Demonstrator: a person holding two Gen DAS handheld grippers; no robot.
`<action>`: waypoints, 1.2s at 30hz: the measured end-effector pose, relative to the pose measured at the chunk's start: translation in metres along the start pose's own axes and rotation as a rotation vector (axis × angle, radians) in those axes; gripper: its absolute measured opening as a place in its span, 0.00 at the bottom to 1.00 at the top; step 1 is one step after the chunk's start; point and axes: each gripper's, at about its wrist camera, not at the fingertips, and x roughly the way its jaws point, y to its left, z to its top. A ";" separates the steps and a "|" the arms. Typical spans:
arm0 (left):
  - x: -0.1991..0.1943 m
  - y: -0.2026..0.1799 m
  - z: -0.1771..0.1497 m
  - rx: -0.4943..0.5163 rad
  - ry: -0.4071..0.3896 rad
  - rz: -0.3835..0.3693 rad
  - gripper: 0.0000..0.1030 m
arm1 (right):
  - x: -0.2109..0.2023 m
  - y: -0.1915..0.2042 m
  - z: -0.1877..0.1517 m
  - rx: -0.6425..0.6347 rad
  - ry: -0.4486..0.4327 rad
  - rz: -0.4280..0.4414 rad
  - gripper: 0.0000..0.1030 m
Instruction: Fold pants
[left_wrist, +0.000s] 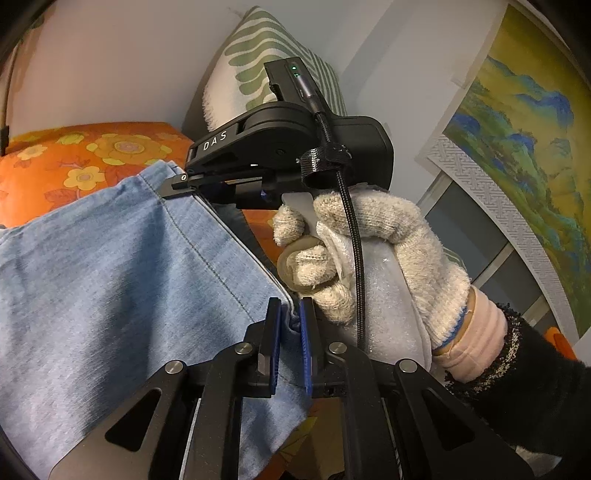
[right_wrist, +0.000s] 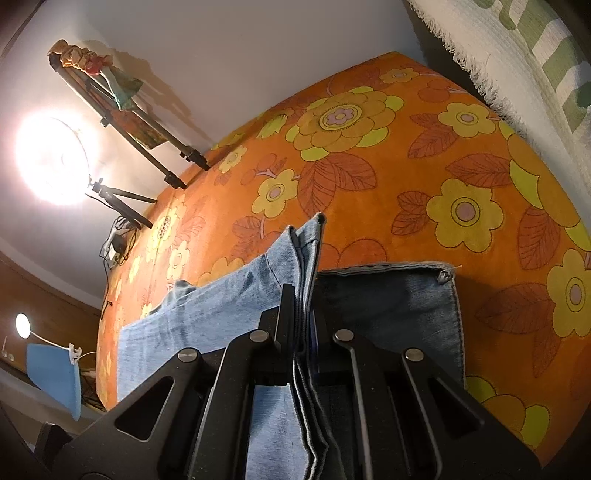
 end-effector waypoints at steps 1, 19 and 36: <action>0.000 0.000 0.001 -0.004 0.006 0.007 0.10 | 0.000 0.001 0.000 -0.004 0.002 -0.014 0.07; -0.083 -0.005 -0.028 0.004 0.028 0.134 0.32 | -0.062 0.029 -0.011 -0.018 -0.155 -0.063 0.34; -0.223 0.084 -0.095 -0.093 -0.012 0.536 0.32 | -0.008 0.148 -0.114 -0.344 -0.004 -0.058 0.34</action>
